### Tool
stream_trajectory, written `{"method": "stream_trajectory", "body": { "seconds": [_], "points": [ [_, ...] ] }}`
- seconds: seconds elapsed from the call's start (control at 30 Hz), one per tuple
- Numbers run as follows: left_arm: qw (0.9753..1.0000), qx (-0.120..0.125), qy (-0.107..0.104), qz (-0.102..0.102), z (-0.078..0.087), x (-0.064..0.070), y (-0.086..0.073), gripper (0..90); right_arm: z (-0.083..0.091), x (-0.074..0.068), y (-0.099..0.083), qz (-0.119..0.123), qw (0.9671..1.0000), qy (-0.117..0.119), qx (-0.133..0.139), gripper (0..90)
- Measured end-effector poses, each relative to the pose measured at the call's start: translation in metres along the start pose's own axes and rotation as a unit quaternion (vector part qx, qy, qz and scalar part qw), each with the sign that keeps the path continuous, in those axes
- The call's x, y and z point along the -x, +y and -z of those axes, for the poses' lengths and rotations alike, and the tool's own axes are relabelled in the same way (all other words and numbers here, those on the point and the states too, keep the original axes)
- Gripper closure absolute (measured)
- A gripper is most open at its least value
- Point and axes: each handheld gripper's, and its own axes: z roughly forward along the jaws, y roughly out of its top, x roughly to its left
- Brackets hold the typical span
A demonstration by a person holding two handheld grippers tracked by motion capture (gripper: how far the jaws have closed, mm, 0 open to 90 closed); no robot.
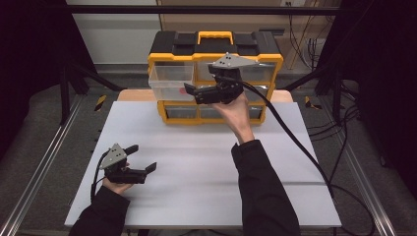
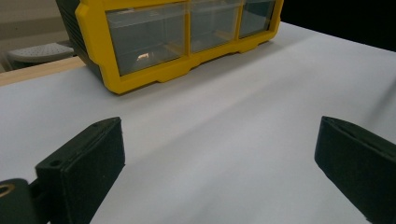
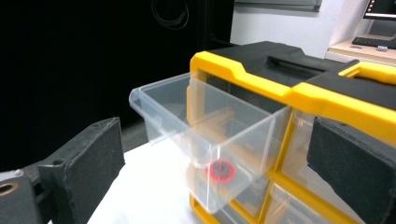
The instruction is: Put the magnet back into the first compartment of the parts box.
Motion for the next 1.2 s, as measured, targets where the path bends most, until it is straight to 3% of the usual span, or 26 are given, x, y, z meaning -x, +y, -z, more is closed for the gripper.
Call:
{"method": "stream_trajectory", "body": {
  "seconds": [0.3,0.63,1.2],
  "points": [
    [1.0000,-0.001,0.001,-0.001,-0.001,0.000,0.000,1.2,0.028,-0.004,-0.024,0.000,1.0000,0.005,0.006,4.0],
    [1.0000,-0.003,0.001,-0.001,-0.001,0.001,0.000,1.2,0.059,0.004,-0.059,-0.005,1.0000,-0.006,0.002,4.0],
    [1.0000,-0.006,0.001,-0.001,-0.002,0.000,-0.001,1.2,0.097,0.024,-0.130,-0.048,0.9985,-0.022,-0.010,3.9]
  ]
}}
